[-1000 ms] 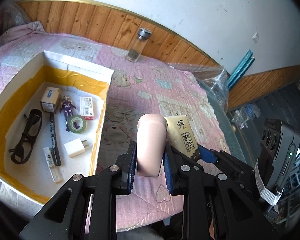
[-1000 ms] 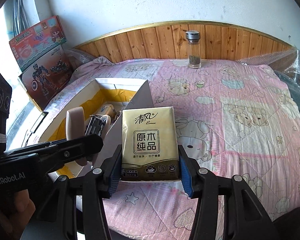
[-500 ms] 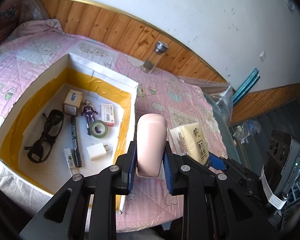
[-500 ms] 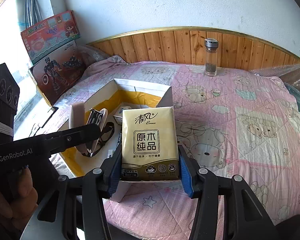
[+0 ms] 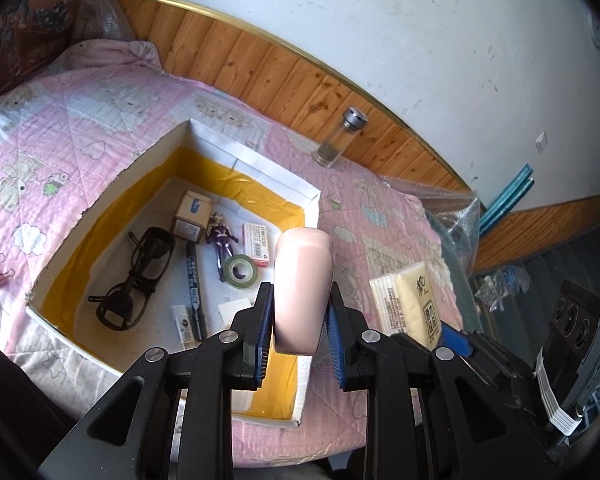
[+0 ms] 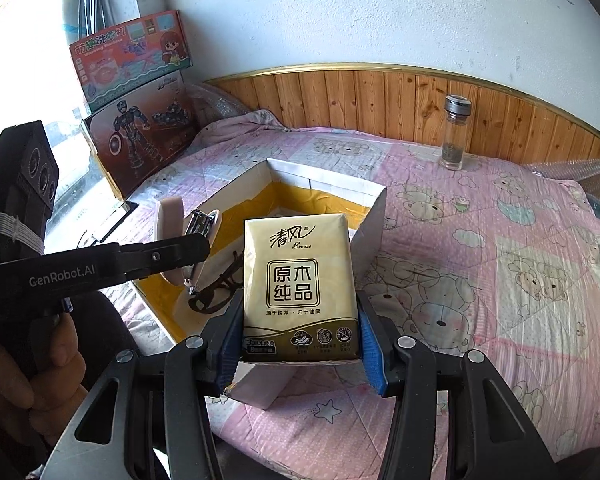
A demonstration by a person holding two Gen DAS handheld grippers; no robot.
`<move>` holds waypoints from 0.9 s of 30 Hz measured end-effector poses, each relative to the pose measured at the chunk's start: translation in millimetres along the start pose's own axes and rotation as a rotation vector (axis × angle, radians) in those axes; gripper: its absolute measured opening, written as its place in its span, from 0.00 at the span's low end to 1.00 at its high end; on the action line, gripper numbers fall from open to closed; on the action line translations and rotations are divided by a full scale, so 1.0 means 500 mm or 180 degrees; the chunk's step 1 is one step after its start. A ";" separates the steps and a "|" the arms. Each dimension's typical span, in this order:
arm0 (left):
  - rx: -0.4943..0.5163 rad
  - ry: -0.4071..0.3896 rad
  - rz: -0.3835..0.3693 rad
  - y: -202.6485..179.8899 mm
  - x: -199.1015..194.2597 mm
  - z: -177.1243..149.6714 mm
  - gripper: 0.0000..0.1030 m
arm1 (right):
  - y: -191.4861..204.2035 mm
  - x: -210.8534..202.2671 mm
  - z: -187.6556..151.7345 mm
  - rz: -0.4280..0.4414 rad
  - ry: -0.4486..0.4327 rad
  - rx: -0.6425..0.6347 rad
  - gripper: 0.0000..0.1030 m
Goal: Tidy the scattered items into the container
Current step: 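Lower and release the stapler with the left tool while the right tool releases the tissue pack into the box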
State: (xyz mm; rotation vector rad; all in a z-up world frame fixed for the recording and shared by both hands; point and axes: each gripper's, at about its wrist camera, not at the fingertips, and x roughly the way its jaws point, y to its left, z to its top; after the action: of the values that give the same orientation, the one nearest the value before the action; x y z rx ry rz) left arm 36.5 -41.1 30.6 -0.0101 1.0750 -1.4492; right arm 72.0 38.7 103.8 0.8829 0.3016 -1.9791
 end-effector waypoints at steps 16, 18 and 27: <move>-0.0188 -0.0181 0.0174 0.090 -0.044 0.036 0.24 | 0.053 0.016 0.008 0.0142 0.0028 -0.0227 0.51; -0.0194 -0.0197 0.0198 0.096 -0.047 0.040 0.24 | 0.060 0.019 0.007 0.0168 0.0043 -0.0256 0.51; -0.0054 -0.0021 0.0427 0.109 -0.021 0.036 0.24 | 0.091 0.038 0.007 0.0260 0.0106 -0.0407 0.51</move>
State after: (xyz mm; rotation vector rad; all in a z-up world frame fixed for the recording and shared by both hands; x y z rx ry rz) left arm 91.8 -32.1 14.6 0.0446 1.0626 -1.3187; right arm 101.7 -0.4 99.2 0.8340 0.4004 -1.8500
